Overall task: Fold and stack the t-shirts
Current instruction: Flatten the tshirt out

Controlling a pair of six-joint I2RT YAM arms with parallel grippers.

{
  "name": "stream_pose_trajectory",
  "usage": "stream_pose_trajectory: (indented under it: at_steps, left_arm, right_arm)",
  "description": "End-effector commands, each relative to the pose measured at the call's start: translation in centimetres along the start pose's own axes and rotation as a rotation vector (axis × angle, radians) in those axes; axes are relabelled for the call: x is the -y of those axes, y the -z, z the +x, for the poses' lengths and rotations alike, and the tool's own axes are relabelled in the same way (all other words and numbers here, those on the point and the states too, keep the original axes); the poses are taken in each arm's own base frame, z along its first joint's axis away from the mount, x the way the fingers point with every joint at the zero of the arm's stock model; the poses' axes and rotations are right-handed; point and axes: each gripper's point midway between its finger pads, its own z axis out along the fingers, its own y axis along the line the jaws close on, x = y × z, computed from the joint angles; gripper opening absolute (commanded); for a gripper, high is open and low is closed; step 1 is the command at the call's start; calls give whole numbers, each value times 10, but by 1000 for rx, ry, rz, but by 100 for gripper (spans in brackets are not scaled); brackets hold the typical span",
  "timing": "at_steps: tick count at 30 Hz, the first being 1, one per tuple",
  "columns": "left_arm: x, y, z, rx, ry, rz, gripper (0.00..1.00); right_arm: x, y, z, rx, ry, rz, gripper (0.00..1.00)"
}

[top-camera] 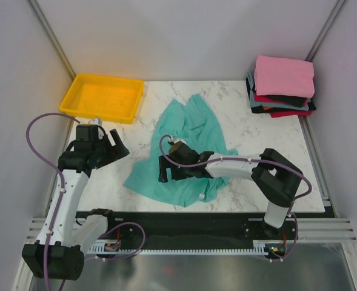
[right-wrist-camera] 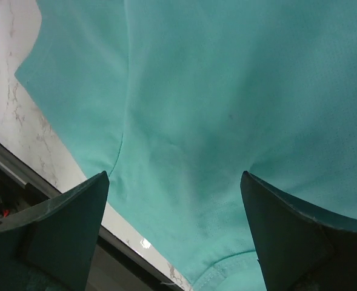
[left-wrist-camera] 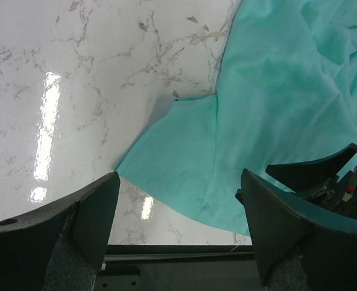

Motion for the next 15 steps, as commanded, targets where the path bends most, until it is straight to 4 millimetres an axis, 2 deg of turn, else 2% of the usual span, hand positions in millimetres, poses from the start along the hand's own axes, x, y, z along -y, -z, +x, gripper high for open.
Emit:
stream_pose_trajectory:
  at_steps: [1,2,3,4,5,6,7,8,9,10,11,13,15]
  left_arm:
    - [8,10,-6,46,-64,62,88]
    - [9,12,-7,49,-65,70,88]
    - [10,11,-6,45,-65,76,88]
    - [11,11,-6,45,-66,80,88]
    - [12,12,-7,46,-67,87,88]
    - [13,12,-7,49,-67,88,88]
    - [13,12,-7,50,-67,89,88]
    - [14,12,-10,60,-66,94,88]
    - [15,12,-11,63,-66,98,88]
    - [17,12,-12,66,-62,105,88]
    - [19,11,-13,68,-60,113,88]
    - [24,5,-17,71,-50,133,87]
    - [31,0,-24,78,-41,156,85]
  right_arm:
    - [40,-9,24,-57,-101,88,98]
    - [55,0,16,-26,-147,113,98]
    - [67,6,19,-20,-202,134,98]
    - [92,12,40,-51,-237,183,98]
    - [111,28,26,7,-293,209,98]
    - [127,38,29,15,-338,241,98]
    - [154,49,53,-22,-386,305,98]
    - [170,70,35,54,-454,309,98]
    - [186,82,34,91,-484,350,98]
    - [212,100,42,103,-534,430,98]
    - [217,122,27,193,-551,444,98]
    - [245,156,12,326,-568,572,98]
    - [247,181,-13,443,-532,587,98]
